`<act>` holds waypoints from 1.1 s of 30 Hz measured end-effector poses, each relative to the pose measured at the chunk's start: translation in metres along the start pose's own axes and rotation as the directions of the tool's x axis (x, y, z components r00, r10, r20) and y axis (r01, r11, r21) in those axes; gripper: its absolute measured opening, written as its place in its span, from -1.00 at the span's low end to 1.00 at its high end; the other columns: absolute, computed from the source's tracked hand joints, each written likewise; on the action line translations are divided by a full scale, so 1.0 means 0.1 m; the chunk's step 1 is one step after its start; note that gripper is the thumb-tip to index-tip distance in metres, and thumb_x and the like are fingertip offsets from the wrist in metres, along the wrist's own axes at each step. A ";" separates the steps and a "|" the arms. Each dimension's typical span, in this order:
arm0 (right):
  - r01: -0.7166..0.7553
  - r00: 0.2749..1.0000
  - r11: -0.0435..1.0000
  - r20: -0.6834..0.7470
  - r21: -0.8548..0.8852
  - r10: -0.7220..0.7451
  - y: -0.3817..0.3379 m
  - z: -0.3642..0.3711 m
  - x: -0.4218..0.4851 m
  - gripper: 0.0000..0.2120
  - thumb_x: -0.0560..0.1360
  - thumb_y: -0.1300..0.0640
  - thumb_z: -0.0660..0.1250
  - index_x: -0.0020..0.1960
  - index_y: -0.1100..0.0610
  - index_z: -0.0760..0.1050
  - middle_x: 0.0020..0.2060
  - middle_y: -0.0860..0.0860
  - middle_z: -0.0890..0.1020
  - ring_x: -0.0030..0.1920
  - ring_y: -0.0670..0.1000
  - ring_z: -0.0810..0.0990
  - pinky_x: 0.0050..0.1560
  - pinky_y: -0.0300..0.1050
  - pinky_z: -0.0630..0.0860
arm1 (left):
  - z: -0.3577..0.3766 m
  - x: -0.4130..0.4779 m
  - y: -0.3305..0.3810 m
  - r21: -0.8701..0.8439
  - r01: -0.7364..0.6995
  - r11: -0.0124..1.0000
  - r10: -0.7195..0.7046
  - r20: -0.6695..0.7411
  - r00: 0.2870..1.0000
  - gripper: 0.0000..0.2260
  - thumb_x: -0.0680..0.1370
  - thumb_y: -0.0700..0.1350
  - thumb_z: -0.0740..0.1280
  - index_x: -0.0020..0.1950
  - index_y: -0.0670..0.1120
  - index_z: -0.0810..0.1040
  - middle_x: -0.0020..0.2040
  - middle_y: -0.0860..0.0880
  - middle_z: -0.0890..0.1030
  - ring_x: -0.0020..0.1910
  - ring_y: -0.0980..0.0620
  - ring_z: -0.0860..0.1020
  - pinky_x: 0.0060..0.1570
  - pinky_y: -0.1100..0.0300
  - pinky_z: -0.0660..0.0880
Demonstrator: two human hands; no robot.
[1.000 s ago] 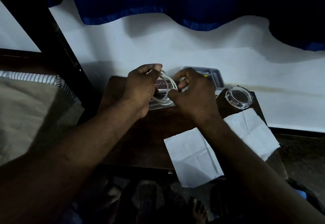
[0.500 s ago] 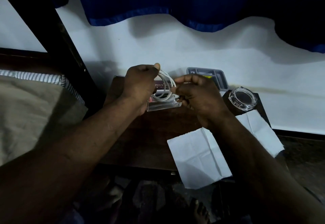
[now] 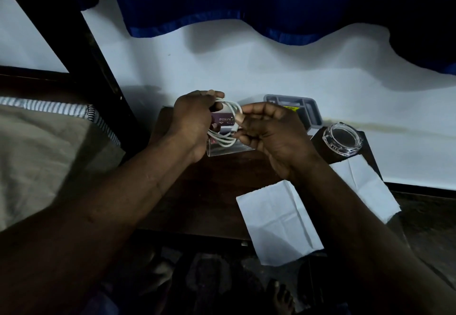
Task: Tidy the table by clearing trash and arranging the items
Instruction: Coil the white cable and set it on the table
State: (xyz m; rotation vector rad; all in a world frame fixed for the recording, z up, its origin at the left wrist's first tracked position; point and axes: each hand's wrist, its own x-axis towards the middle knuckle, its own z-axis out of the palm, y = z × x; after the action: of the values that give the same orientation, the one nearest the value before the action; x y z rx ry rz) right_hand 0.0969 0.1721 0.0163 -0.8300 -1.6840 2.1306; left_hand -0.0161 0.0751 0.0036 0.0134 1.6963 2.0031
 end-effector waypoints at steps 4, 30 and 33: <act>0.069 0.997 0.996 -0.029 -0.053 -0.071 0.03 0.02 0.04 -0.82 0.43 0.32 0.56 -0.09 0.19 0.58 -0.33 0.03 0.68 -0.37 -0.03 0.68 -0.33 -0.27 0.58 | 0.02 -0.03 0.00 -0.055 0.024 0.998 -0.022 0.042 0.999 -0.75 0.65 -0.23 0.22 -0.07 -0.09 0.68 -0.31 0.00 0.59 -0.46 0.03 0.54 -0.46 0.29 0.41; 0.158 0.981 0.770 0.010 -0.618 -0.194 0.18 0.01 0.20 -0.82 0.50 0.06 0.53 -0.07 0.09 0.55 -0.19 0.02 0.71 -0.18 0.05 0.73 -0.10 0.16 0.70 | -0.19 0.05 0.02 0.297 -0.243 0.923 0.156 0.287 0.945 -0.77 0.57 -0.06 0.46 -0.23 -0.15 0.66 -0.45 0.02 0.56 -0.51 0.11 0.47 -0.47 0.28 0.45; 0.073 0.997 0.933 0.047 -0.353 -0.060 0.12 0.00 0.19 -0.88 0.51 0.11 0.53 -0.07 0.10 0.60 -0.29 -0.02 0.69 -0.35 -0.07 0.63 -0.28 -0.15 0.60 | -0.24 0.13 0.05 0.232 -0.155 0.960 0.117 0.170 0.979 -0.76 0.59 -0.08 0.44 -0.25 -0.14 0.61 -0.47 0.03 0.47 -0.53 0.12 0.38 -0.52 0.31 0.36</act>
State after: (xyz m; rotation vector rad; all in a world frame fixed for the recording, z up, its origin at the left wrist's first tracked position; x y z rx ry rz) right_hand 0.0835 0.1795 -0.0002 -0.8174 -2.1221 1.8318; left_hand -0.0368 0.0573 -0.0013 0.3712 1.8718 1.8212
